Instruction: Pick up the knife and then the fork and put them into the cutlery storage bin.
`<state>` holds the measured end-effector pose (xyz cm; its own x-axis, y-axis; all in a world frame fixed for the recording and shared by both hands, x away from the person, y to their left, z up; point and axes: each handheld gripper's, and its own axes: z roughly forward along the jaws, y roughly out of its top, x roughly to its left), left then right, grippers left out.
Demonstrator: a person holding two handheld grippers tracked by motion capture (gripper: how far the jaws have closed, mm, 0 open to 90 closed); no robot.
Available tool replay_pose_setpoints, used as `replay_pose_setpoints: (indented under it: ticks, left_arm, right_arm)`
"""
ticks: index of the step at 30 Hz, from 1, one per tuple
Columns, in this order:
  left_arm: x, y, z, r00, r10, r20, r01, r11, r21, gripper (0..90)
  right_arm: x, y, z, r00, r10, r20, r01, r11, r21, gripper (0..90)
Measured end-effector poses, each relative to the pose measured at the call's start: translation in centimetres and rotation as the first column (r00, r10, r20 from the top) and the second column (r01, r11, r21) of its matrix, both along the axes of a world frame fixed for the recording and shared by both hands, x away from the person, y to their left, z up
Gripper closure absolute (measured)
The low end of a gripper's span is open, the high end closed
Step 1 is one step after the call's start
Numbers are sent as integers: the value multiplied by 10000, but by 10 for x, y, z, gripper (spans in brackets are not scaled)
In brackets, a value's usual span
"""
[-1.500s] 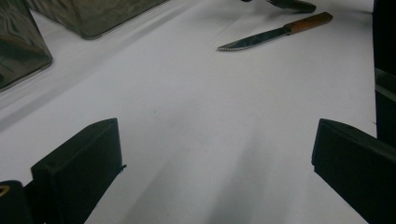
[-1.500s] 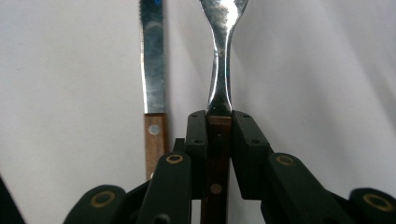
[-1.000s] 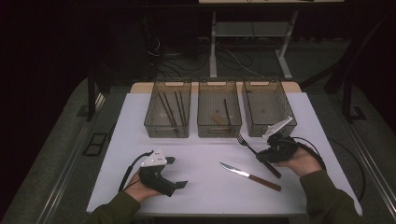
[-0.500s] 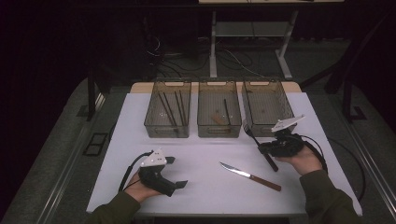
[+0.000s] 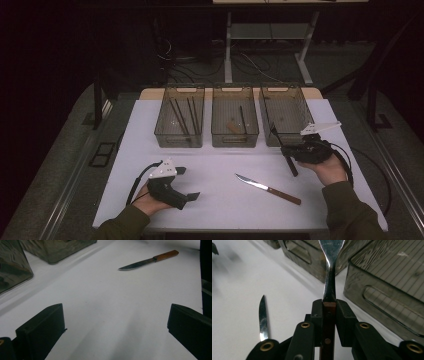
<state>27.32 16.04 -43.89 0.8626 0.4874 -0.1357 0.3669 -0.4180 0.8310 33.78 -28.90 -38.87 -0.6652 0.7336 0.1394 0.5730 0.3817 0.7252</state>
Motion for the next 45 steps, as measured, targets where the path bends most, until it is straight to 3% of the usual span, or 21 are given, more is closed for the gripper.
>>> replay_pose_setpoints:
  ticks: [18,28,34,45]
  left_arm:
    - [1,-2,-2,9999,-49,100,49,10000,-7,2]
    - [0,-3,-1,10000,-47,46,48,10000,-11,3]
    - [0,-3,-1,9998,-139,105,138,9999,29,2]
    - [0,-3,0,9998,-173,92,173,9999,3,3]
  right_arm:
    - [7,-16,13,9939,-882,667,821,9925,901,770]
    - [17,-25,32,9818,-1406,1276,1249,9844,1236,769]
    - [28,-28,42,9739,-1782,1408,1578,9768,1448,769]
    - [57,-31,56,9583,-2321,1665,2152,9700,1133,768]
